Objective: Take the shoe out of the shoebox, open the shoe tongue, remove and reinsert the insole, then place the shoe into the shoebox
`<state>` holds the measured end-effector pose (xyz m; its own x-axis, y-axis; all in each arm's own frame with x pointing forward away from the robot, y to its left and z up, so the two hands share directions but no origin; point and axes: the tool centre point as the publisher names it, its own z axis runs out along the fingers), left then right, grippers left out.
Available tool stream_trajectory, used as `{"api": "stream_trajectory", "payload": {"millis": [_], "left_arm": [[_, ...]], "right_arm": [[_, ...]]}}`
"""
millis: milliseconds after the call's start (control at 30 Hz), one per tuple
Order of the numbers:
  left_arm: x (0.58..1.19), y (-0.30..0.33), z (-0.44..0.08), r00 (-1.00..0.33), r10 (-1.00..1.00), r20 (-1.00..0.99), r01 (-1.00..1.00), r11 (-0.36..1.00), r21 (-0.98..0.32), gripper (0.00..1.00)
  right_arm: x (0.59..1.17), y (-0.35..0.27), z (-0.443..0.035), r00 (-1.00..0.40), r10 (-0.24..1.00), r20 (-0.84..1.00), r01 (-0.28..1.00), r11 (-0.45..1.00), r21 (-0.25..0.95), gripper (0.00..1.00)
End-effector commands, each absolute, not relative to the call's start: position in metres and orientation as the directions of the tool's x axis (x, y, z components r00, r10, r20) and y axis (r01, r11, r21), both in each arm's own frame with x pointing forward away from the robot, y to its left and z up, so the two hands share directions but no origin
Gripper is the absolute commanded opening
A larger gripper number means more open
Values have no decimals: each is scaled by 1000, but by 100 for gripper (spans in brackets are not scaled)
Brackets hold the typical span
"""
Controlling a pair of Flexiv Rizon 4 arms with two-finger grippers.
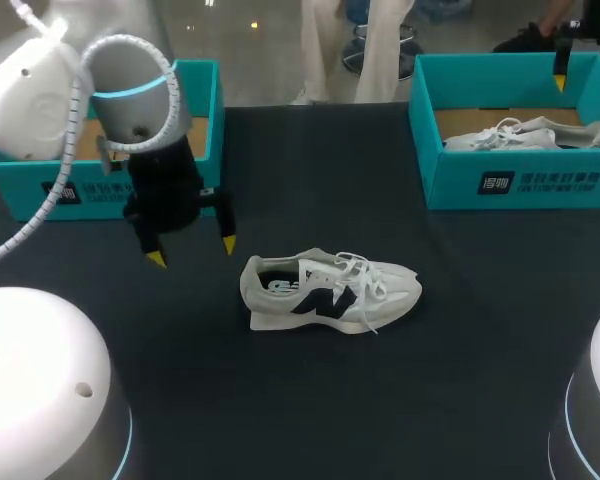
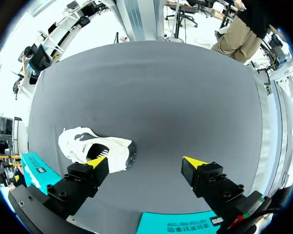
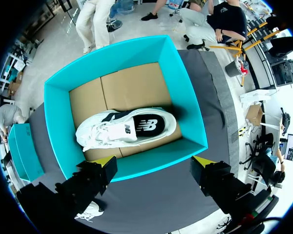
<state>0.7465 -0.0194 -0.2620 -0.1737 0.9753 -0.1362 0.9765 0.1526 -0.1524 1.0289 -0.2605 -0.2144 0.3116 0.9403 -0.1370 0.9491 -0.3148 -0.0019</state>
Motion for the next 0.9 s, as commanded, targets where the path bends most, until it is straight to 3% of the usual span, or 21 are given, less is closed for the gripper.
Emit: {"api": "stream_trajectory", "payload": {"millis": [33,667,767,900], "left_arm": [[715,31,-267,-370,831,-415,927,357,-113,100],[715,31,-267,-370,831,-415,927,357,-113,100],[725,40,-262,-551,714,-432,834,458,-307,100],[729,58,-264,-688,585,-431,723,493,-484,100]], "right_arm": [[1029,-260,-214,312,940,-138,949,-316,-2,100],[1029,-260,-214,312,940,-138,949,-316,-2,100],[1029,-260,-214,312,940,-138,949,-316,-2,100],[1029,-260,-214,312,940,-138,949,-316,-2,100]]}}
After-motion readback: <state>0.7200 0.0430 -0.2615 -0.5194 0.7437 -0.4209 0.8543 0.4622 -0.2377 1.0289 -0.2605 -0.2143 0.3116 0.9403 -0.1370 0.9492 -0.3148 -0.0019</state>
